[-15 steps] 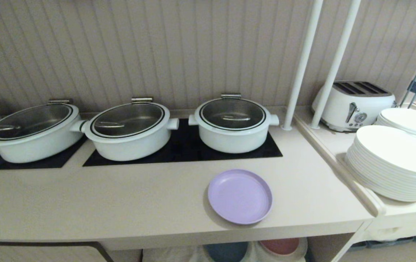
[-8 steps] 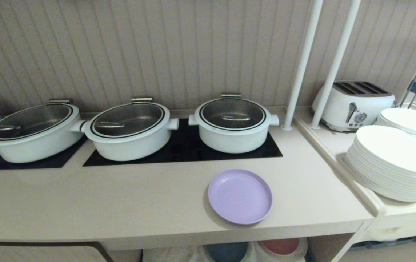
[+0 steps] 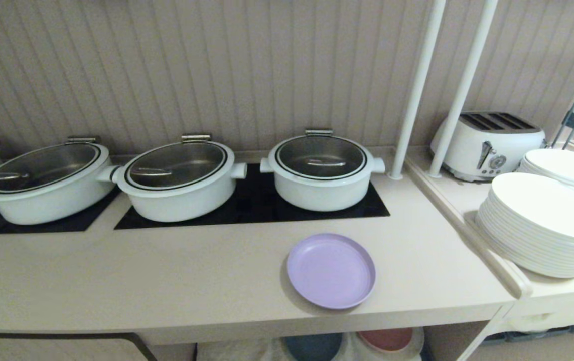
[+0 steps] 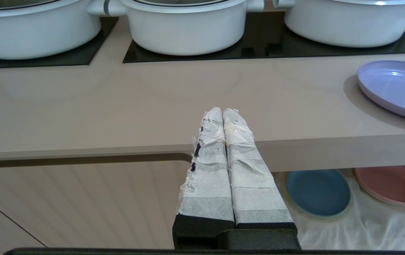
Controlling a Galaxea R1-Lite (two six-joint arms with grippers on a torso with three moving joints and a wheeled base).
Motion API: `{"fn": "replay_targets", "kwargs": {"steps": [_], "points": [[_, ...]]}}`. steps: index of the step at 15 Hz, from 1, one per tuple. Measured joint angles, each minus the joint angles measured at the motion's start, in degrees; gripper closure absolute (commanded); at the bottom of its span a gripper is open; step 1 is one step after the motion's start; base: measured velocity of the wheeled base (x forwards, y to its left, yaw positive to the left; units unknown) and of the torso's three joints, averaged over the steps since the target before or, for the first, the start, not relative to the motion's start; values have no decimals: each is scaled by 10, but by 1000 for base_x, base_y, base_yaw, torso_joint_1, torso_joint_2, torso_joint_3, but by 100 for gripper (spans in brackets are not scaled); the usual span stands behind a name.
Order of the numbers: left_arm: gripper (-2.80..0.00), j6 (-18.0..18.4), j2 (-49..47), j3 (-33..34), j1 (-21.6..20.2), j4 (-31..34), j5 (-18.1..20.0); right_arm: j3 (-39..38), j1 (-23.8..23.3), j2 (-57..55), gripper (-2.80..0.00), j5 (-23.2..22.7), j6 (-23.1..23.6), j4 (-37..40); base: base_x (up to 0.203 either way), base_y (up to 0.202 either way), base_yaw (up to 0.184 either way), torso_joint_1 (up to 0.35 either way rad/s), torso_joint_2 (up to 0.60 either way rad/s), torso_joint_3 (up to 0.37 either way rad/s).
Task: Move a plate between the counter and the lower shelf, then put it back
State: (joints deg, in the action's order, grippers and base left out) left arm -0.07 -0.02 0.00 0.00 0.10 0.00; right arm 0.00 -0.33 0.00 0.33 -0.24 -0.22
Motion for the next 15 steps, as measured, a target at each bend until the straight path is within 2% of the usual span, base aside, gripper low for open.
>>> {"fn": "replay_targets", "kwargs": {"steps": [15], "points": [[0,0,0,0,0,0,0,1,0,1,0,2,7,0,0,0,0,0,0,0]]}}
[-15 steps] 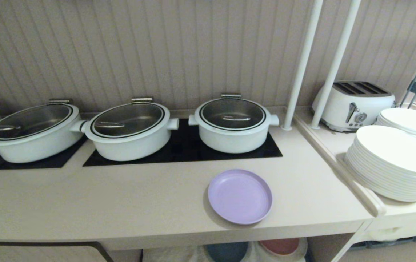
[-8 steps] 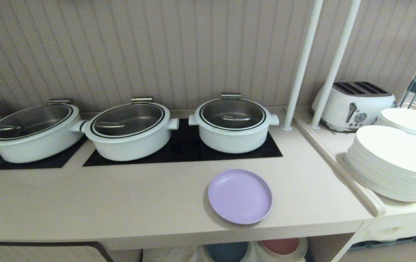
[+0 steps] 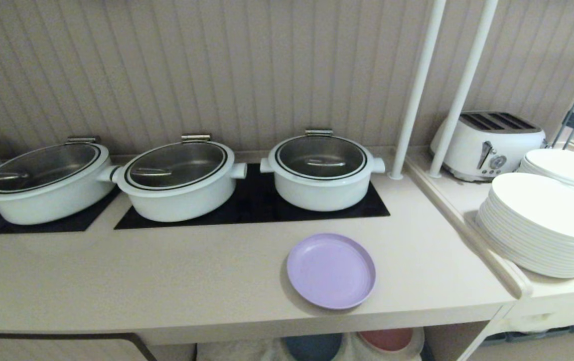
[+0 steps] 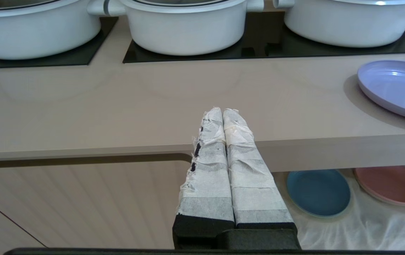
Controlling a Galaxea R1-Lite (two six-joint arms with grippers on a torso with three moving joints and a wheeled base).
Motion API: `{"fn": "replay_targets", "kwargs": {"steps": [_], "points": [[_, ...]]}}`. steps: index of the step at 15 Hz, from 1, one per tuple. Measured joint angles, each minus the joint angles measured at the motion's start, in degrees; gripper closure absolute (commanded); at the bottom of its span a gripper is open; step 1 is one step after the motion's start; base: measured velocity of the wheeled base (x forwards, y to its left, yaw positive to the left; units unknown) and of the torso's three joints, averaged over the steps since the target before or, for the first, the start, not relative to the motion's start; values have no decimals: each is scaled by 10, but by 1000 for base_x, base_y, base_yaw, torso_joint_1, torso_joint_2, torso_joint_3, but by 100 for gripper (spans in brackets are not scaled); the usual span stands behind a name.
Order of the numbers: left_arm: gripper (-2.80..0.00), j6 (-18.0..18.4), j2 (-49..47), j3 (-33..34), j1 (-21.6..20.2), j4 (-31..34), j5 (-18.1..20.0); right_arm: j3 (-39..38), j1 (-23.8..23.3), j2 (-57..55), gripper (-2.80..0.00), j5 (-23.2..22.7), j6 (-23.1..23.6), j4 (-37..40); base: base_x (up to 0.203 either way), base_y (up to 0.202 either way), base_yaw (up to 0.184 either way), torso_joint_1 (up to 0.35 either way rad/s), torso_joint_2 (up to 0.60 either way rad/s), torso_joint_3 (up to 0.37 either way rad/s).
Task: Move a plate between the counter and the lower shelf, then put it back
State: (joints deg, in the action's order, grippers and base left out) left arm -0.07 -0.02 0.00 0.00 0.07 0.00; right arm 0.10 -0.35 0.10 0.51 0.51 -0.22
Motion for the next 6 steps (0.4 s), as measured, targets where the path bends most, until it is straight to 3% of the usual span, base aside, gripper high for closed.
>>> {"fn": "replay_targets", "kwargs": {"steps": [6], "points": [[0,0,0,0,0,0,0,0,0,0,0,0,-4,0,0,0,0,0,0,0]]}}
